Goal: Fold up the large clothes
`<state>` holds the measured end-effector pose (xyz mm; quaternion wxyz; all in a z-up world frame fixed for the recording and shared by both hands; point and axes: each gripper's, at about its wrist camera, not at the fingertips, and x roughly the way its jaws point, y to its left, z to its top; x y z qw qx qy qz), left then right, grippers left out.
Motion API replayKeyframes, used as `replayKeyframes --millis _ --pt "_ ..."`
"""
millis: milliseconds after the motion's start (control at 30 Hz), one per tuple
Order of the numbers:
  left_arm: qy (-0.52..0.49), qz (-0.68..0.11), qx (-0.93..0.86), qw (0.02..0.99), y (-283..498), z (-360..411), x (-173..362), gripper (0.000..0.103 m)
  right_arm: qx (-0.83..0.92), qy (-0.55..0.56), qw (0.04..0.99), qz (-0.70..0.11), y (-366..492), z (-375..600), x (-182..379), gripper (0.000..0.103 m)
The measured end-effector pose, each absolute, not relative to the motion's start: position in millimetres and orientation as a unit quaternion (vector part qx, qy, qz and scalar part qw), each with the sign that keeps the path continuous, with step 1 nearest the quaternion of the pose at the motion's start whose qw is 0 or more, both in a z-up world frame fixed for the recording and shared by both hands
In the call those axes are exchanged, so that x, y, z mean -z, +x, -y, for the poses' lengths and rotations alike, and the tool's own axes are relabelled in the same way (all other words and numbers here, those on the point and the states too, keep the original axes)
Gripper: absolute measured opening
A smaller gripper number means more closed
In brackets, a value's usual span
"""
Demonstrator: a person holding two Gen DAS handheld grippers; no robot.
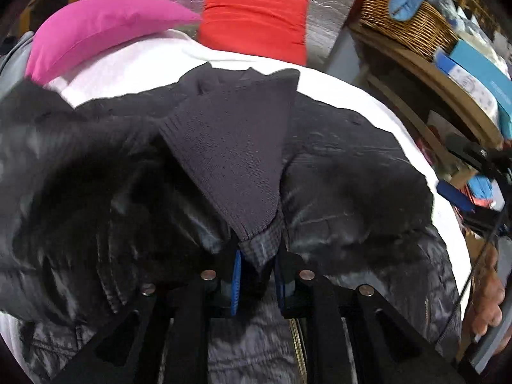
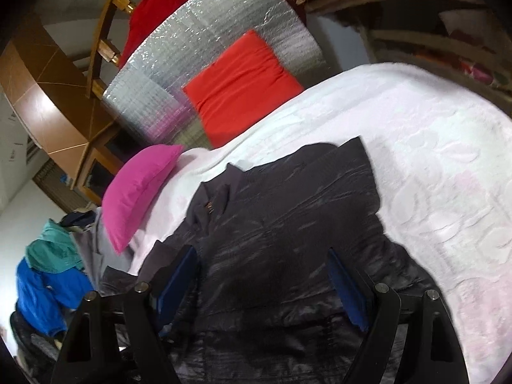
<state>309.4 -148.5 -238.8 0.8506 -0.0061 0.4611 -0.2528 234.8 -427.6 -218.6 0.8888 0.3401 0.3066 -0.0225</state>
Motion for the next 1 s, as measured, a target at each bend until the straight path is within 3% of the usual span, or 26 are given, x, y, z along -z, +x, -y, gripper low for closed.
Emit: replayKeyframes --millis 67,100,167,200,233,333,500,800,867,900,933,1000 --pt "-0.005 -0.456 0.271 0.848 303 136 224 0.038 -0.002 0.348 0.887 -0.304 236 424 219 0.085" --pt "-0.005 -0.448 0.278 0.849 296 131 214 0.043 -0.024 0.356 0.883 -0.305 238 421 220 0.084" --pt "-0.006 -0.417 0.288 0.862 289 116 193 0.056 -0.06 0.369 0.875 -0.308 241 414 223 0.074" --pt "-0.003 -0.399 0.291 0.87 285 106 181 0.059 -0.071 0.372 0.871 -0.312 243 410 225 0.066" --pt "0.001 -0.375 0.288 0.881 279 93 168 0.062 -0.087 0.377 0.865 -0.321 247 404 227 0.065" --pt "0.005 -0.318 0.248 0.915 279 50 146 0.066 -0.122 0.389 0.841 -0.356 259 384 237 0.066" --pt "0.015 -0.295 0.088 0.951 307 -25 151 0.069 -0.087 0.366 0.841 -0.39 271 369 247 0.065" --pt "0.082 -0.365 0.003 0.927 349 -42 204 0.069 -0.083 0.41 0.803 -0.424 299 379 291 0.066" --pt "0.106 -0.373 0.012 0.922 348 -27 214 0.069 -0.097 0.399 0.804 -0.431 305 367 294 0.053" --pt "0.114 -0.376 0.015 0.919 347 -21 218 0.069 -0.107 0.385 0.808 -0.434 306 357 292 0.034" --pt "0.117 -0.375 0.014 0.919 346 -17 219 0.069 -0.108 0.37 0.814 -0.435 305 352 289 0.021" --pt "0.12 -0.365 0.015 0.923 338 -13 216 0.069 -0.107 0.325 0.84 -0.422 300 337 275 0.014"
